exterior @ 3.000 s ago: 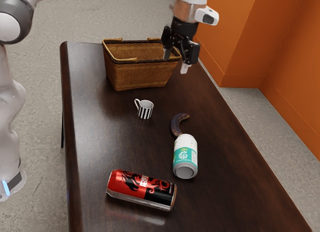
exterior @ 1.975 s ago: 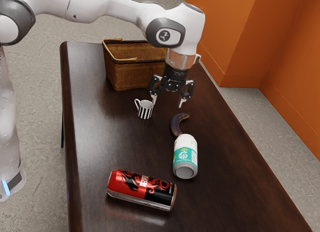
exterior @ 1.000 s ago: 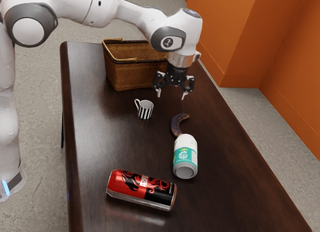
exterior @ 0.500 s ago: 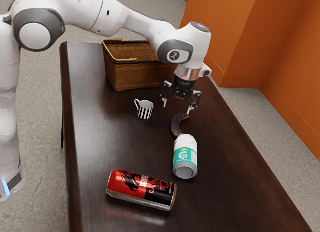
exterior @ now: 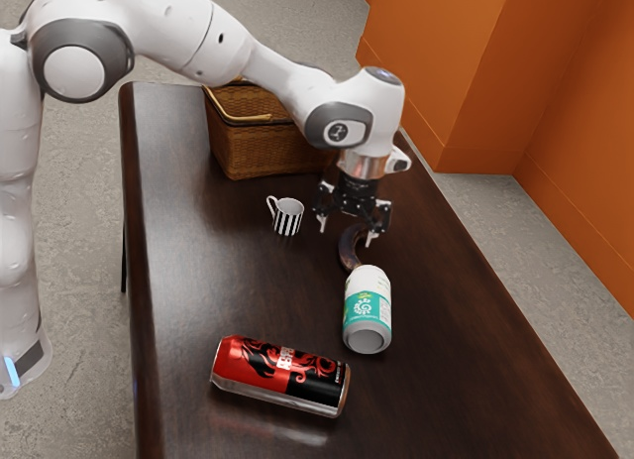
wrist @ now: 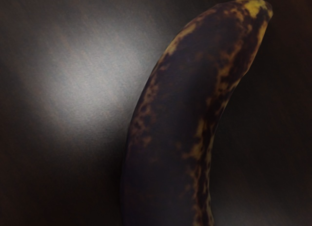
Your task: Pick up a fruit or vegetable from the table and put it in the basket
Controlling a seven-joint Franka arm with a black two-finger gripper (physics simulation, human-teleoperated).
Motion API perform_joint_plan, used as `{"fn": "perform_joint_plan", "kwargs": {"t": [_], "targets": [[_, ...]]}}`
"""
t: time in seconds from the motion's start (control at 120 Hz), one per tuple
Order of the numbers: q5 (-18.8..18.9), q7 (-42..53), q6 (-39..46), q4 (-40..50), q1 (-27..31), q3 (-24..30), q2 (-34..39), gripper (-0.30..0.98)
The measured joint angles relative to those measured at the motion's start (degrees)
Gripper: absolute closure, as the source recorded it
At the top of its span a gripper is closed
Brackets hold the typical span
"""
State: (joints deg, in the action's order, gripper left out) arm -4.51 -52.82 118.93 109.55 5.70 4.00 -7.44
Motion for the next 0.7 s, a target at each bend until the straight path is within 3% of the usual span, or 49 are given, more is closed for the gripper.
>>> {"fn": "perform_joint_plan", "kwargs": {"t": [0.583, 0.7], "targets": [[-1.84, 2.5, 2.79, 0.25, 0.12, -0.03, -2.21, 0.0], [-2.41, 2.5, 2.9, 0.25, 0.03, -0.04, -2.24, 0.2]]}}
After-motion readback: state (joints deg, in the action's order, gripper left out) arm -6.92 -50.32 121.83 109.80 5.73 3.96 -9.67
